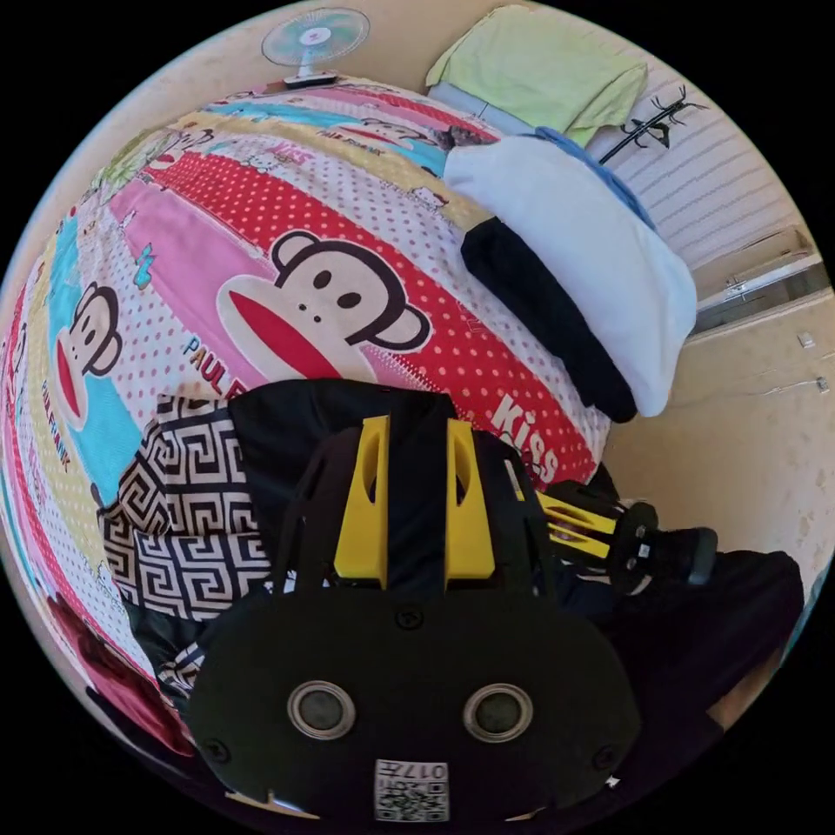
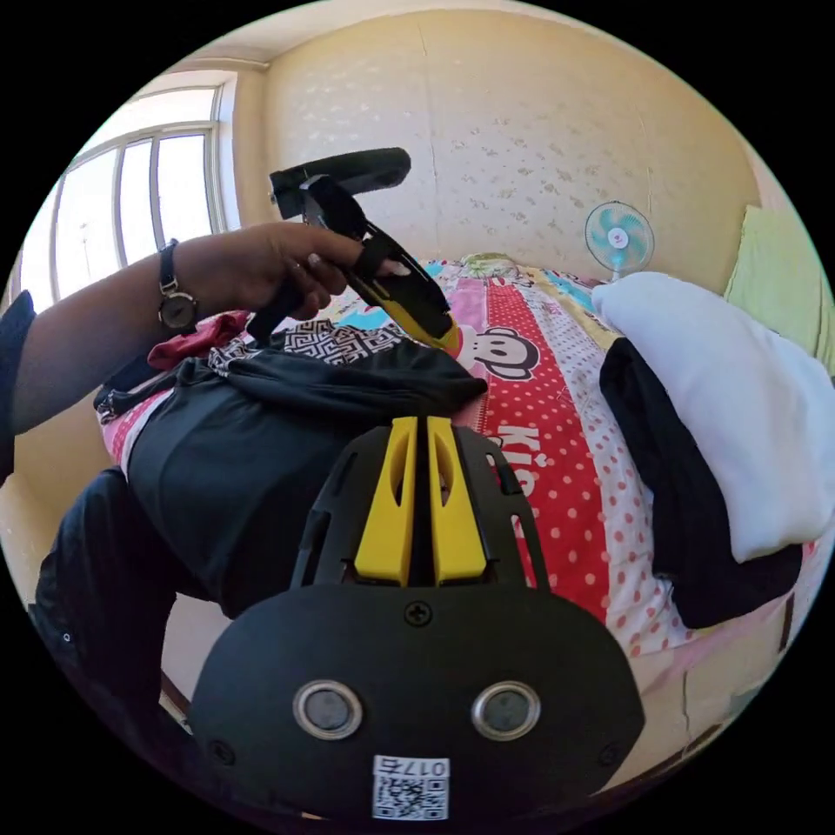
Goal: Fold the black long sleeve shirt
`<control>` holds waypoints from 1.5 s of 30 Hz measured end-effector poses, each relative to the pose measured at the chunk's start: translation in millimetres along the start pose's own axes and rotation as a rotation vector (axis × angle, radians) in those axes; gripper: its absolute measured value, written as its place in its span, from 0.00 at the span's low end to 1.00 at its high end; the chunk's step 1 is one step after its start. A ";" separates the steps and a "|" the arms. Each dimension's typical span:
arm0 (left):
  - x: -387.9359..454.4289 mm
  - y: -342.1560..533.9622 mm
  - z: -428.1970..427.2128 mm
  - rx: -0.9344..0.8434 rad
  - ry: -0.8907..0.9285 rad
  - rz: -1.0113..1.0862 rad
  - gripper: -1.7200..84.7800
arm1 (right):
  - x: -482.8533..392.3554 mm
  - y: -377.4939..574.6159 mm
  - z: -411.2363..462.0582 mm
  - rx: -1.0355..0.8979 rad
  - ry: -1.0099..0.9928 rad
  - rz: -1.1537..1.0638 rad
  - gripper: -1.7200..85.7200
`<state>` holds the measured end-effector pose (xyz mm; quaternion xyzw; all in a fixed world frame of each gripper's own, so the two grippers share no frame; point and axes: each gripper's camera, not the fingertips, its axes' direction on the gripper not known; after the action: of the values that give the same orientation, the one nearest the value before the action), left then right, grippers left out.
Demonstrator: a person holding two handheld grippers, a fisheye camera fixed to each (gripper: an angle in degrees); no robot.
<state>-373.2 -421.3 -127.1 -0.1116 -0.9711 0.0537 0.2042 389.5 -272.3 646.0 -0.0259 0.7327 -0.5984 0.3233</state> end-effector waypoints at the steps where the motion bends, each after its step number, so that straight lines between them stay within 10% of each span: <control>1: 0.5 -2.0 8.1 -0.021 -0.013 -0.005 0.12 | 1.8 -2.2 7.5 -0.045 0.013 0.001 0.05; 11: 5.7 -11.4 -18.4 0.190 -0.141 0.027 0.01 | 75.7 3.7 5.1 -0.015 -0.170 0.211 0.05; 21: -58.2 -10.7 12.3 0.311 0.032 -0.116 0.04 | 88.5 -7.1 30.6 -0.167 0.088 0.207 0.04; 35: -83.4 44.7 -41.0 0.131 -0.070 -0.078 0.02 | 111.8 -3.7 37.2 -0.146 0.058 0.216 0.04; 45: -120.5 179.1 -144.0 0.492 -0.097 -0.345 0.07 | 117.9 0.0 42.3 -0.126 0.048 0.221 0.04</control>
<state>-172.0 -268.0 -69.1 0.1106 -0.9422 0.2570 0.1845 317.8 -358.8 590.6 0.0488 0.7748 -0.5123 0.3673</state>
